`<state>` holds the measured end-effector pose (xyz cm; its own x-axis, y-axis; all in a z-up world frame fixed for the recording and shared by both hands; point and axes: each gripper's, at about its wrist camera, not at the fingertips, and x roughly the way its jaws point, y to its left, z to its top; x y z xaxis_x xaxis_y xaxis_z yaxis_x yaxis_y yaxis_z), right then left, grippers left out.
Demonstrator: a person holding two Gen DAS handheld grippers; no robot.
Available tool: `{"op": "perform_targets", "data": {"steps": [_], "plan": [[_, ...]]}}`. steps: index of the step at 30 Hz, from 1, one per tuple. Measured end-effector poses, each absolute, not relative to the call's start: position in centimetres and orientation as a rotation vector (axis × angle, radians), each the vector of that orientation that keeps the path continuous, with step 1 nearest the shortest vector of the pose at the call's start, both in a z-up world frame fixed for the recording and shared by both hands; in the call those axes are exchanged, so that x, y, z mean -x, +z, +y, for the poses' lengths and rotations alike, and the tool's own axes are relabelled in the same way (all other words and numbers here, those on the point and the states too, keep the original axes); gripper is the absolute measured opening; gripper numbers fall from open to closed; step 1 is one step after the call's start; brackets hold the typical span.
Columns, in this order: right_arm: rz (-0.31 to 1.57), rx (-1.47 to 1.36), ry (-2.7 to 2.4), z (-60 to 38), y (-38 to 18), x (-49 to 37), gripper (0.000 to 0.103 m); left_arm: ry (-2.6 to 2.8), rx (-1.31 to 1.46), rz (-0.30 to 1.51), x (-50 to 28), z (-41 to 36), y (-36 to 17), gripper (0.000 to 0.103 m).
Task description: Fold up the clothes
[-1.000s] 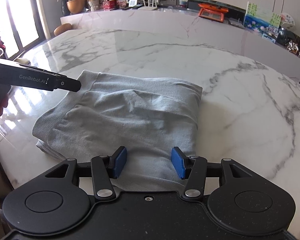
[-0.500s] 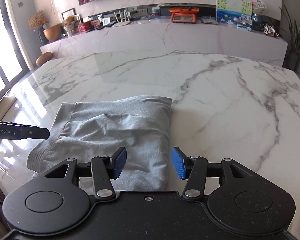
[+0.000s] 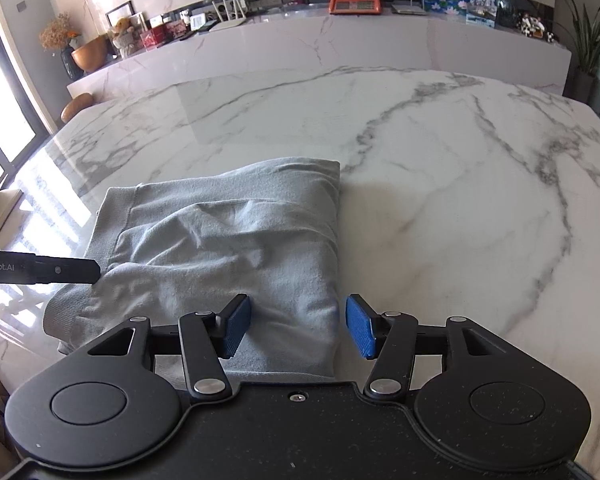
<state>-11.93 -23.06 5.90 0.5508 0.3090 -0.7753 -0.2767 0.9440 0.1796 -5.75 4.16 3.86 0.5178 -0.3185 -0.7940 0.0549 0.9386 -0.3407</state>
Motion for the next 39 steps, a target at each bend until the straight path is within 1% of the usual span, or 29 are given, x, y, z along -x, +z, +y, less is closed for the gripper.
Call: {"op": "perform_targets", "data": {"steps": [11, 17, 19, 24, 25, 31, 34, 39], "plan": [[0.975, -0.123, 0.354, -23.4, 5.2, 11.5, 0.052, -0.293, 0.248, 1.002, 5.9, 2.2, 3.8, 0.067], [0.972, -0.098, 0.355, -22.9, 5.2, 11.6, 0.053, -0.288, 0.175, 0.999, 5.9, 1.1, 3.8, 0.057], [0.97, -0.08, 0.357, -22.7, 5.3, 11.7, 0.051, -0.293, 0.15, 0.995, 6.0, 0.8, 3.9, 0.051], [0.964, -0.049, 0.367, -22.3, 5.3, 12.0, 0.045, -0.305, 0.115, 0.987, 6.1, 0.2, 3.9, 0.042], [0.961, -0.046, 0.369, -22.3, 5.3, 12.0, 0.042, -0.309, 0.117, 0.986, 6.1, 0.2, 3.9, 0.039], [0.919, 0.027, 0.376, -21.3, 5.6, 12.8, 0.027, -0.314, 0.09, 0.963, 6.4, -0.2, 4.0, 0.031], [0.908, 0.024, 0.37, -21.5, 5.7, 13.0, 0.02, -0.311, 0.042, 0.935, 6.8, -0.9, 4.2, 0.028], [0.889, 0.034, 0.373, -21.5, 5.9, 13.3, 0.018, -0.309, -0.006, 0.908, 7.0, -1.5, 4.3, 0.027]]}}
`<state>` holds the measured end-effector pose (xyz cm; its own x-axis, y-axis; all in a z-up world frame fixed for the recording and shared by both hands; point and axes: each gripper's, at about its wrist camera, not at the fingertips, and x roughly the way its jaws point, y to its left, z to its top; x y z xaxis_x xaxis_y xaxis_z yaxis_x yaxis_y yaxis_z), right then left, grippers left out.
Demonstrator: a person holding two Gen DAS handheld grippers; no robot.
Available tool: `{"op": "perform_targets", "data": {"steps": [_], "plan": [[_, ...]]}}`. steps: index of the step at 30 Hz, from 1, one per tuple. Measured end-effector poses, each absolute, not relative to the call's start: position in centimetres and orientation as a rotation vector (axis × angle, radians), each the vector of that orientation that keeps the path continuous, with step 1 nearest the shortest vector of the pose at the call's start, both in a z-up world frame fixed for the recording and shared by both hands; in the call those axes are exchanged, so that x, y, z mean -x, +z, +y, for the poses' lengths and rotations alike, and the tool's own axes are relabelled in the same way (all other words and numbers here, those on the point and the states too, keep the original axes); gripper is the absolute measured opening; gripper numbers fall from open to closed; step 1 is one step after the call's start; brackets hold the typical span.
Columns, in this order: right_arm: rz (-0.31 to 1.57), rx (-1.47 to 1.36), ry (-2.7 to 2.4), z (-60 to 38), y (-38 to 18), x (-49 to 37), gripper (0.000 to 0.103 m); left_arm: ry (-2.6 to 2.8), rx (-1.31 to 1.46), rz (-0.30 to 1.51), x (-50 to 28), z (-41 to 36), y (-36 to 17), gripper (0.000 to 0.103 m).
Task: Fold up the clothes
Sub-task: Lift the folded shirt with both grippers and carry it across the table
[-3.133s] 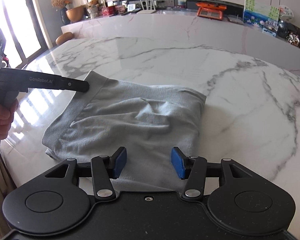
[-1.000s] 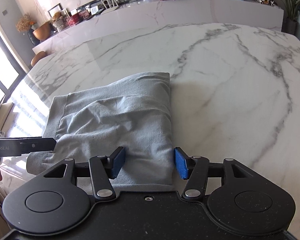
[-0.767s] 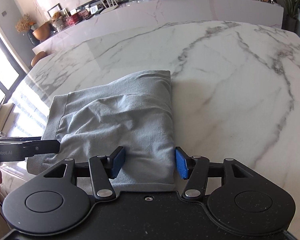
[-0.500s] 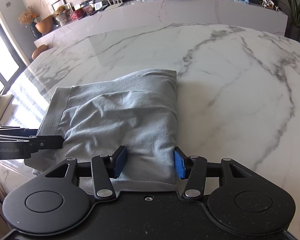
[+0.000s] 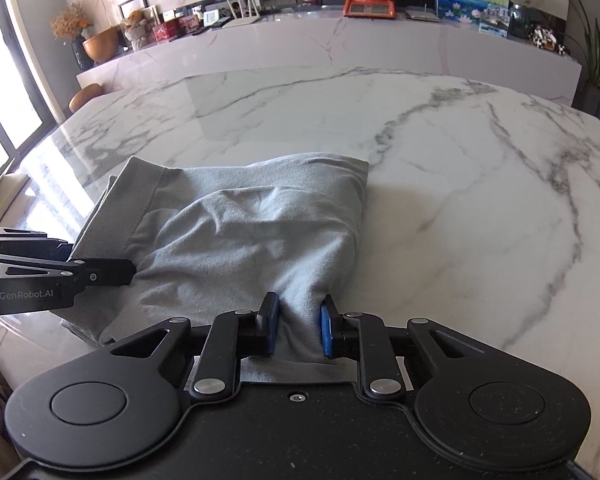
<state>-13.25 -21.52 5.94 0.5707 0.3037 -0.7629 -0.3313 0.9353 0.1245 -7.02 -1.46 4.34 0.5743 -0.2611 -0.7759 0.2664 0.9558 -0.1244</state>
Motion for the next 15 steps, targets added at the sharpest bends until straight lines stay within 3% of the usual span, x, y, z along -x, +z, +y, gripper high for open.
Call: {"op": "perform_targets", "data": {"steps": [15], "plan": [[0.796, 0.035, 0.375, -22.1, 8.0, 14.3, 0.017, -0.342, -0.006, 0.843, 7.0, -2.2, 5.9, 0.026]]}}
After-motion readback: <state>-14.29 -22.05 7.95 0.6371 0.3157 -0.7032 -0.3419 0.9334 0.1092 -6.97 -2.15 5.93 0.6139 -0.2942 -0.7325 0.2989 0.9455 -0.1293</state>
